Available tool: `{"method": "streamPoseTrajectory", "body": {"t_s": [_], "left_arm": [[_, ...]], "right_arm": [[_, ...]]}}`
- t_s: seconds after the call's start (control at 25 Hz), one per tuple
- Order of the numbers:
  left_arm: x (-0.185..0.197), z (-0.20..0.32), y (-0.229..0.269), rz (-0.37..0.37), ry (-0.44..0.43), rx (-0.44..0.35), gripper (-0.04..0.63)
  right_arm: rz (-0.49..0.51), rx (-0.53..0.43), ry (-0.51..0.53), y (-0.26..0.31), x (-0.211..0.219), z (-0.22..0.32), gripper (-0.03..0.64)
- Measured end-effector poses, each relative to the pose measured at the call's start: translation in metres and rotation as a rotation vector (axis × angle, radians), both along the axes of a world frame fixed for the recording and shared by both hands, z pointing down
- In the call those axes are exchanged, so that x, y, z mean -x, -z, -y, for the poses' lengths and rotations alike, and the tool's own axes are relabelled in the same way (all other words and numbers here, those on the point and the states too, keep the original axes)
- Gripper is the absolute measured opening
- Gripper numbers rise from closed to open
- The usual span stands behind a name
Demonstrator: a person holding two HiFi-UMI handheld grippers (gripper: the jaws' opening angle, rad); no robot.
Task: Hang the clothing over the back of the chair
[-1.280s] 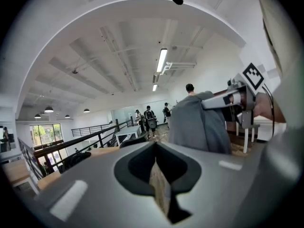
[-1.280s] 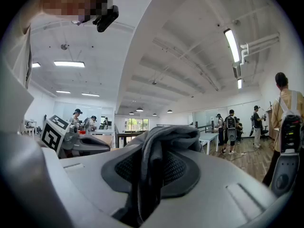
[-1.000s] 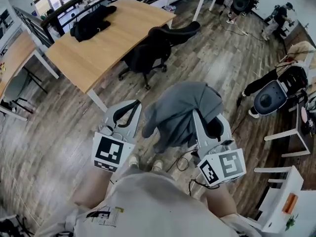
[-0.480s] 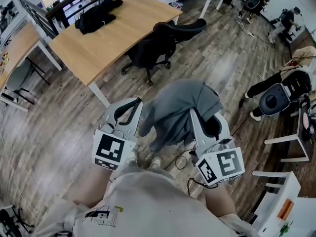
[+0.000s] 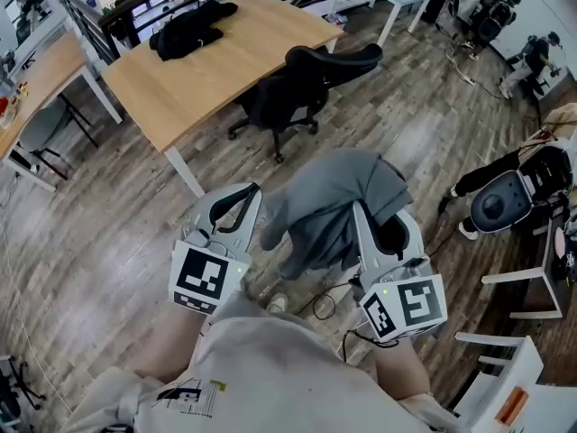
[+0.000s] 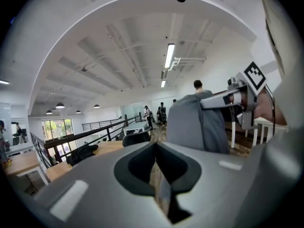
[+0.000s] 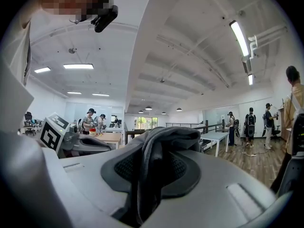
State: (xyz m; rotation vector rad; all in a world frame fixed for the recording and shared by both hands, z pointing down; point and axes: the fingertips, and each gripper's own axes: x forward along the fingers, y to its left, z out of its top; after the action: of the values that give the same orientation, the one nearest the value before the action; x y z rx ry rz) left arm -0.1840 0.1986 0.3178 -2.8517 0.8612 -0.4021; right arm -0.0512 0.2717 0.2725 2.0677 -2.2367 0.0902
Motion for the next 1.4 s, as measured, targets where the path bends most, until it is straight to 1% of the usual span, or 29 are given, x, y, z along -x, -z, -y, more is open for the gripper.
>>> {"method": "streamPoseTrajectory", "body": {"t_s": [0.24,0.52,0.68,0.84,0.96,1.04,1.2,1.4], "left_arm": [[-0.012,-0.013,-0.004,-0.006,0.010,-0.001,0.000],[-0.022,-0.006,-0.004,-0.016,0.015,-0.010,0.000],[-0.035,0.007,-0.011,-0.023,0.000,-0.011,0.000],[-0.057,0.029,-0.016,-0.036,-0.022,-0.012,0.000],[-0.079,0.051,-0.019,-0.056,-0.040,0.003,0.000],[-0.093,0.068,-0.022,-0.065,-0.049,0.008,0.000],[-0.116,0.107,-0.030,-0.059,-0.058,0.015,0.000],[-0.146,0.160,-0.032,-0.059,-0.062,0.031,0.000]], "right_arm": [[-0.050,-0.012,0.001,-0.002,-0.014,-0.008,0.095],[-0.029,-0.027,-0.046,-0.003,-0.038,-0.004,0.095],[-0.042,-0.028,-0.065,-0.008,-0.049,0.004,0.095],[-0.060,-0.025,-0.078,-0.009,-0.065,0.020,0.097],[-0.071,-0.024,-0.095,-0.010,-0.085,0.038,0.098],[-0.076,-0.020,-0.110,-0.013,-0.100,0.054,0.098],[-0.092,-0.007,-0.140,-0.018,-0.126,0.090,0.098],[-0.105,0.011,-0.138,-0.016,-0.155,0.139,0.098]]}}
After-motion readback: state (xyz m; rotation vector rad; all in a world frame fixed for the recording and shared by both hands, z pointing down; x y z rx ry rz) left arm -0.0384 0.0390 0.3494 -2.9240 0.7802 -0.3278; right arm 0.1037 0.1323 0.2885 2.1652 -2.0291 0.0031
